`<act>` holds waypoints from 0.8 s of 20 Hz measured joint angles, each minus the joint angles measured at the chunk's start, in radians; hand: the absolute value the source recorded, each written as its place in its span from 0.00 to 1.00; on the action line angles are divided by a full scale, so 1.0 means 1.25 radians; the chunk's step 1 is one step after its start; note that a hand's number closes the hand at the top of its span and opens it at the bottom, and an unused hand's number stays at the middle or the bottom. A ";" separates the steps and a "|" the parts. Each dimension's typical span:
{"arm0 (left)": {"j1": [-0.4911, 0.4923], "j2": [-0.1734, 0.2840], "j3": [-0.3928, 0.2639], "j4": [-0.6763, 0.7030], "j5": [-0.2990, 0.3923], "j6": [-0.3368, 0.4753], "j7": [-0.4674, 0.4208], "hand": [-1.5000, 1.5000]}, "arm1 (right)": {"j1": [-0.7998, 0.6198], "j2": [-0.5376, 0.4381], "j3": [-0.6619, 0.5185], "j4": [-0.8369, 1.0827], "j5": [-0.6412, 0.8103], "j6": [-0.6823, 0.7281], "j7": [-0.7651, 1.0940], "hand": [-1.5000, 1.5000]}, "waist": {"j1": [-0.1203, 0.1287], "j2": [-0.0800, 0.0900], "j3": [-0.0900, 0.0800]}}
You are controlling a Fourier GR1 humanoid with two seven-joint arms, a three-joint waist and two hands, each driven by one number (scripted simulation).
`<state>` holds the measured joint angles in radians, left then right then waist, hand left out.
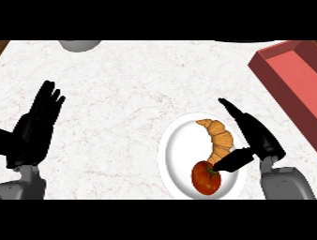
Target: Pick the croissant from the plate and place it in the cardboard box
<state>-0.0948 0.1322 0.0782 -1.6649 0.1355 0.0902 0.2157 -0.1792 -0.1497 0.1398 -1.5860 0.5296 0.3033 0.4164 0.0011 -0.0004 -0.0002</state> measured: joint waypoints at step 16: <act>-0.012 -0.019 0.010 0.002 -0.017 -0.005 0.005 0.50 | 0.019 0.023 -0.011 0.073 0.066 -0.021 -0.100 1.00 | -0.001 -0.001 -0.001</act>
<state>-0.1101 0.1082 0.0909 -1.6623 0.1146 0.0844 0.2224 -0.1558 -0.1213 0.1256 -1.4943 0.6116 0.2766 0.2914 0.0003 -0.0022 -0.0014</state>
